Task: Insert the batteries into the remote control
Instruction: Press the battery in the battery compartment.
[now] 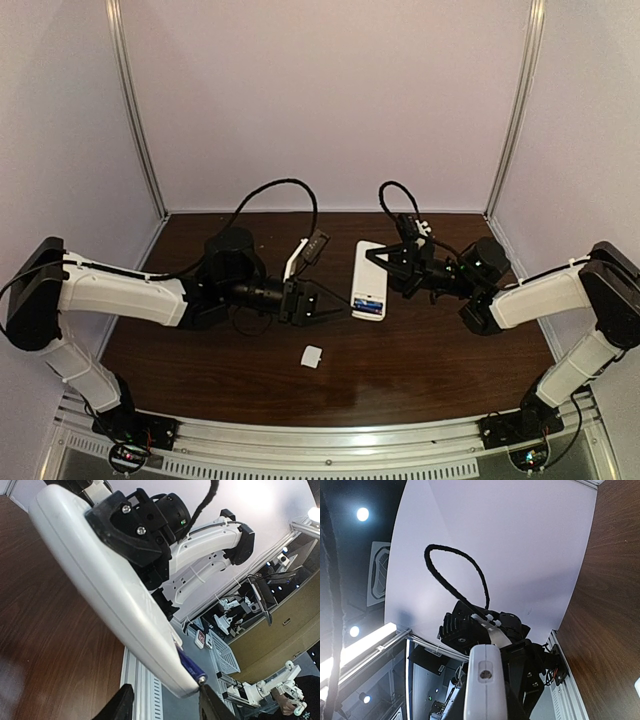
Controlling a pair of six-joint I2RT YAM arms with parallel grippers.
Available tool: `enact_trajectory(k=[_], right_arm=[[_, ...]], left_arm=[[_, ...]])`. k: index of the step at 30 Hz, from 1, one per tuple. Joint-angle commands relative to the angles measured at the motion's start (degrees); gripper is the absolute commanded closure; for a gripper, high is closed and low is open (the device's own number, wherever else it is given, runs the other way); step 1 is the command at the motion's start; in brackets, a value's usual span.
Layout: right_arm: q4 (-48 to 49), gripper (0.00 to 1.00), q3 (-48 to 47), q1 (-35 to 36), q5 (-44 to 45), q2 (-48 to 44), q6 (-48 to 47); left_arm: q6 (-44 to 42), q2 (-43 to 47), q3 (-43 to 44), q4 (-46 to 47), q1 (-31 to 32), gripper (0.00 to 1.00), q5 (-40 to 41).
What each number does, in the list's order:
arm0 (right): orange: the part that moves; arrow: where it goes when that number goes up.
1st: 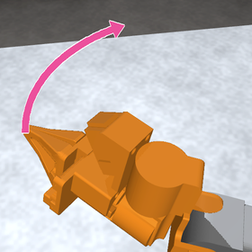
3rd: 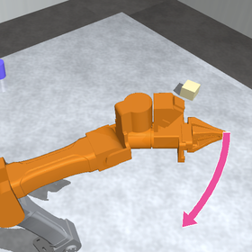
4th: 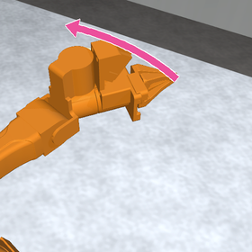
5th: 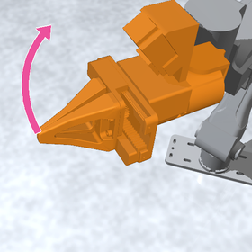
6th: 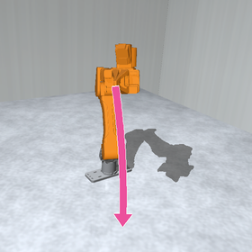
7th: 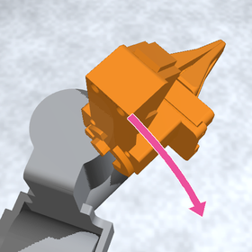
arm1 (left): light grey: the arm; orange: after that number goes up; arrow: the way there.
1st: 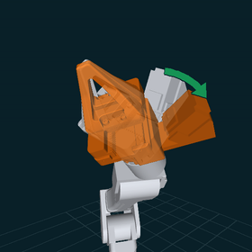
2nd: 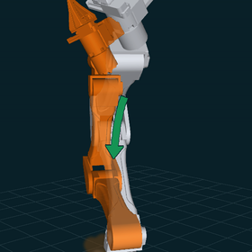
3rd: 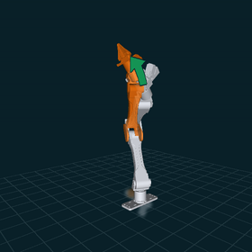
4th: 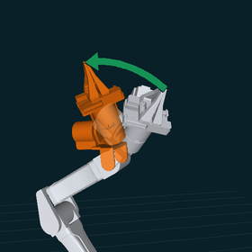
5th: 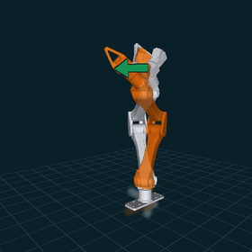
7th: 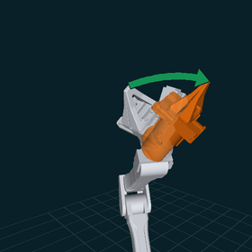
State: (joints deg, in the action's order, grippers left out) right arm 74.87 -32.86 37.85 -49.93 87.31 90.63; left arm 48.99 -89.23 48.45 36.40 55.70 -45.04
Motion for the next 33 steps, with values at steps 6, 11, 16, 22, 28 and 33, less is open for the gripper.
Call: enact_trajectory(k=[6, 11, 16, 22, 28, 33], right_arm=[[19.1, 1.0, -1.5, 0.6, 0.3, -0.8, -0.2], [19.0, 1.0, -1.4, 0.6, 0.3, -0.8, -0.3], [18.6, 1.0, -1.4, 0.8, 0.4, -0.9, -0.5], [18.0, 1.0, -1.7, 1.0, 0.5, -1.0, -1.0], [17.7, 1.0, -1.6, 1.2, 0.5, -1.0, -1.2], [17.5, 1.0, -1.6, 1.2, 0.8, -1.0, -1.2]], left_arm=[[1.0, -0.9, 1.7, 4.5, -0.1, 0.52, -1.7], [1.9, -1.0, 1.6, 6.3, 0.0, 0.5, -2.4], [2.3, -1.6, 1.9, 5.9, 0.0, 0.5, -2.1], [2.7, -2.0, 2.4, 5.4, 0.2, 0.54, -1.3], [3.0, -2.7, 2.7, 5.2, 0.2, 0.6, -1.1], [1.8, -3.1, 3.4, 2.4, 0.5, 0.64, -0.3]])
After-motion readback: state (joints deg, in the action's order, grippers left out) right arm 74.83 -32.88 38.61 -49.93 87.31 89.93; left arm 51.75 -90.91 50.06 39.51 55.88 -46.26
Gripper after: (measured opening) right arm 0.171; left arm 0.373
